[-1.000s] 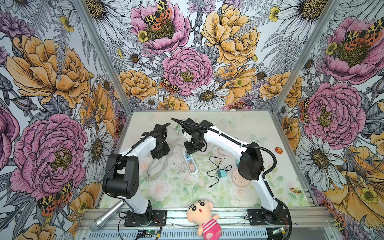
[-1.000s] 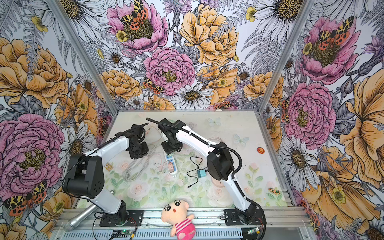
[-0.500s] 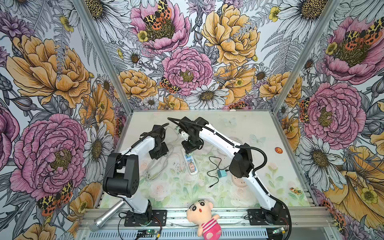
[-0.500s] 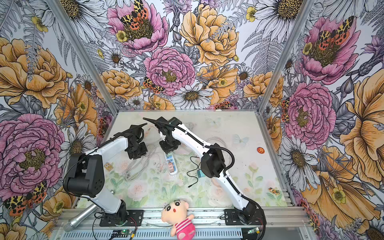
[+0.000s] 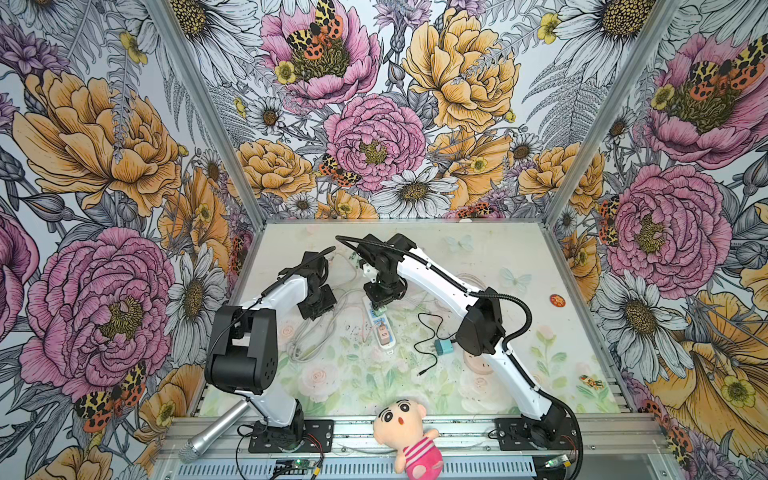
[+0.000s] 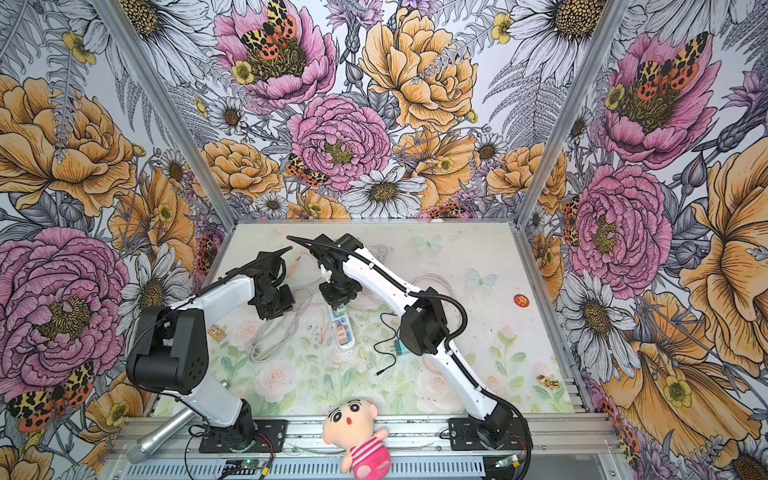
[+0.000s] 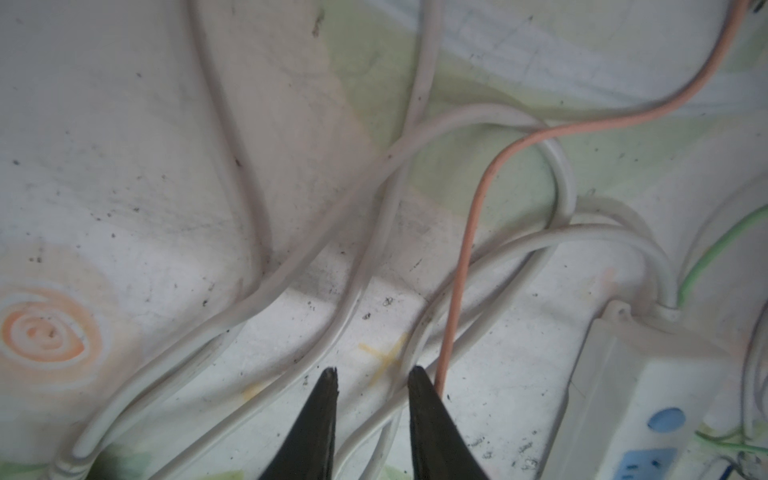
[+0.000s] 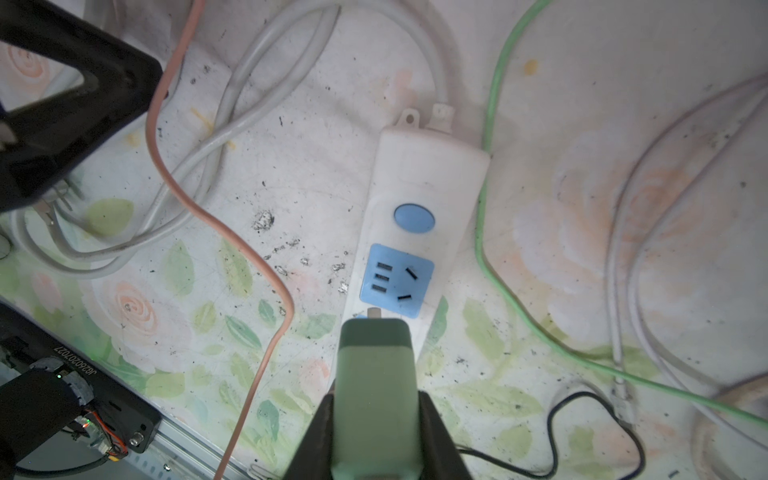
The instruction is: Insert the plug
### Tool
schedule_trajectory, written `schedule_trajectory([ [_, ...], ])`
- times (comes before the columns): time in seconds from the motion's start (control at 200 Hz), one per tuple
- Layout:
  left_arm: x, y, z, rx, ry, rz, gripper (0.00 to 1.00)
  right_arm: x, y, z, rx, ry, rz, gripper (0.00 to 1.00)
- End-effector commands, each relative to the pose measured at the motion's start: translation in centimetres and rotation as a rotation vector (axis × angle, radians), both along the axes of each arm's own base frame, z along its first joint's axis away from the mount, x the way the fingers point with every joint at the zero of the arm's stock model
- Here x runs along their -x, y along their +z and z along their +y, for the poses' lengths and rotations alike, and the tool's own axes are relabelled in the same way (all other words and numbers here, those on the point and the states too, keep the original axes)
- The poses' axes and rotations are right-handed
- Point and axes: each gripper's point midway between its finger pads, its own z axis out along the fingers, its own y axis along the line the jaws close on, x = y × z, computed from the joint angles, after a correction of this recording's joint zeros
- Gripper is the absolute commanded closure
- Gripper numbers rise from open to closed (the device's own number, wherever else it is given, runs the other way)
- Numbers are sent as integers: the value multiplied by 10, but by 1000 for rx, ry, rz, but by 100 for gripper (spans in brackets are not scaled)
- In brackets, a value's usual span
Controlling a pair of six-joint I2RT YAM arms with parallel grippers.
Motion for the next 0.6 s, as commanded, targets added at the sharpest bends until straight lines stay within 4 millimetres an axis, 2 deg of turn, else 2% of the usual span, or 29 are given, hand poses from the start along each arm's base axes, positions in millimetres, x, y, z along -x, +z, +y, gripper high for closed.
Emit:
schedule_trajectory([
  [0.0,-6,-1,-20,52,-34,-31,70,2,-10,5,9,0,15,100],
  [0.165,-13,-3,-58,103,-110,-42,73,-2,-8,2,21,-1,-10,100],
  [0.27,-14,-12,-79,104,-146,-21,73,-3,-5,1,22,0,-22,100],
  [0.47,-17,-32,-96,182,-130,-9,74,-6,1,-6,42,6,-49,100],
  [0.585,-23,-28,-111,226,-149,-42,74,-6,0,-11,53,11,-48,100],
  [0.595,-21,-38,-112,224,-149,-17,74,-6,0,-11,54,11,-48,100],
])
